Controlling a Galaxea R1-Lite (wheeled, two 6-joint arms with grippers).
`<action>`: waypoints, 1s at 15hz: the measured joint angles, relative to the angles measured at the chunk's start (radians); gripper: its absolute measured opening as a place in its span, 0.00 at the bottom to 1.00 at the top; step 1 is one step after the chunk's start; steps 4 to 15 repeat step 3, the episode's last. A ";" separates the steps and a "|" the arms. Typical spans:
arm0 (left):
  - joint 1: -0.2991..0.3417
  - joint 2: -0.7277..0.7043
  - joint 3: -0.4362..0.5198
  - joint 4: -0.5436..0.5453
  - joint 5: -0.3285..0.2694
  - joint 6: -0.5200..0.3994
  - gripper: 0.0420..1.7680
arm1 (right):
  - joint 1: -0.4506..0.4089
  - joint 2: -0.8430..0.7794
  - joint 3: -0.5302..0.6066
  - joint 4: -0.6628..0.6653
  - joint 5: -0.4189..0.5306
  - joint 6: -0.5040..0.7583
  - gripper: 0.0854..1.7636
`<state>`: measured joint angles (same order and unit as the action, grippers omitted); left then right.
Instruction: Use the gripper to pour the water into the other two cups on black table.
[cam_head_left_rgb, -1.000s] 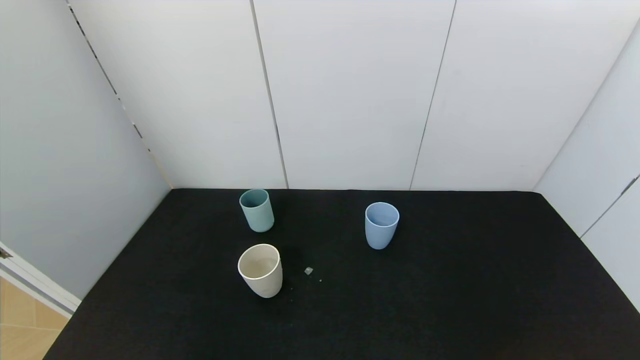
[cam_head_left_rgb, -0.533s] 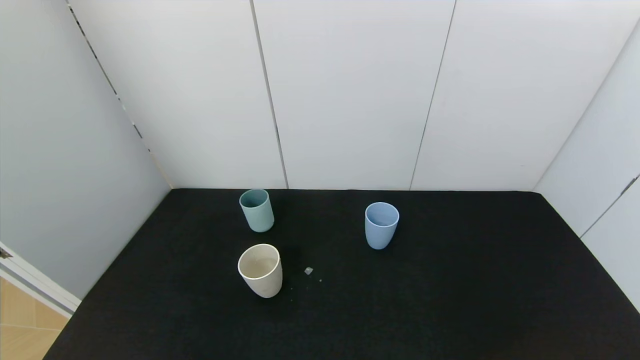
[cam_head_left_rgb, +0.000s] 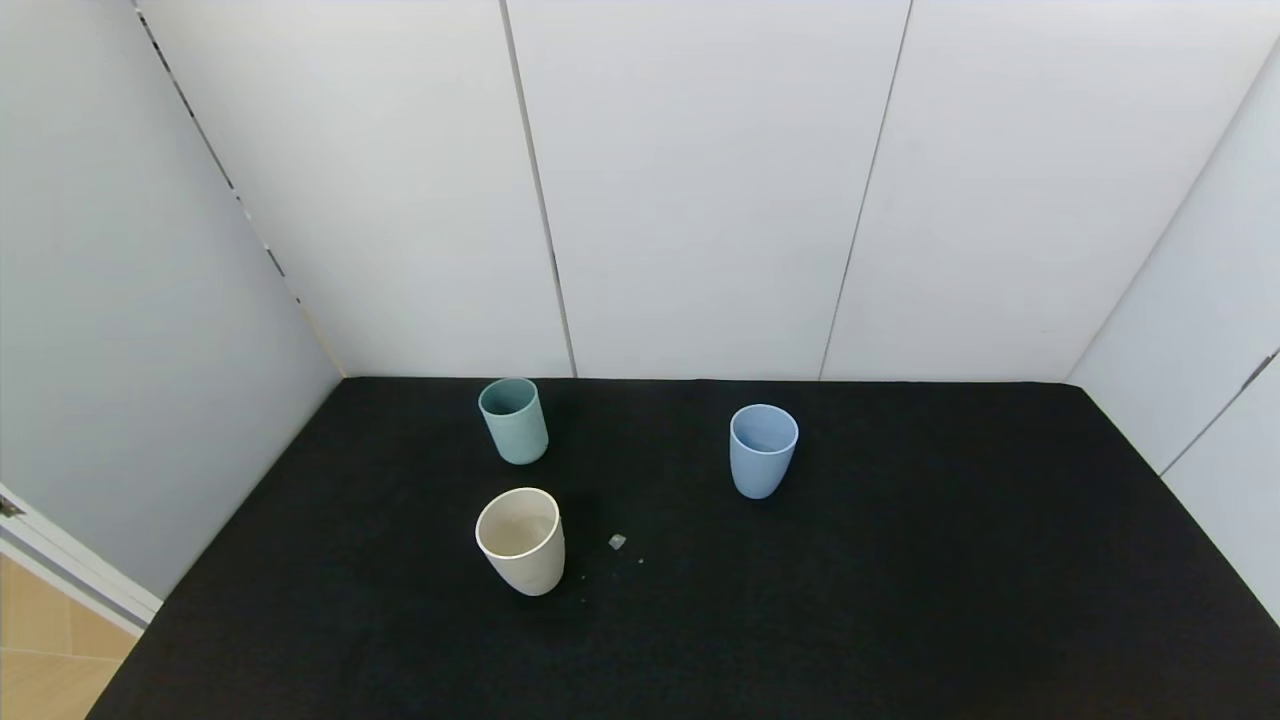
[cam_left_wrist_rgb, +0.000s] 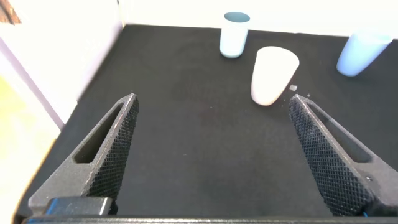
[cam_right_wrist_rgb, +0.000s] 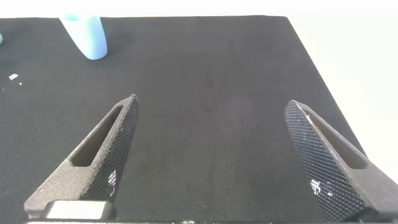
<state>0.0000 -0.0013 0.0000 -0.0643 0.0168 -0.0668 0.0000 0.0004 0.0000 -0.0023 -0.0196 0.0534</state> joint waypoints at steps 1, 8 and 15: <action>0.000 0.000 0.000 -0.001 0.001 -0.008 0.97 | 0.000 0.000 0.000 0.000 0.000 0.000 0.97; 0.000 0.000 0.000 -0.001 0.002 -0.009 0.97 | 0.000 0.000 0.000 0.000 0.000 0.000 0.97; 0.000 0.000 0.000 -0.001 0.002 -0.009 0.97 | 0.000 0.000 0.000 0.000 0.000 0.000 0.97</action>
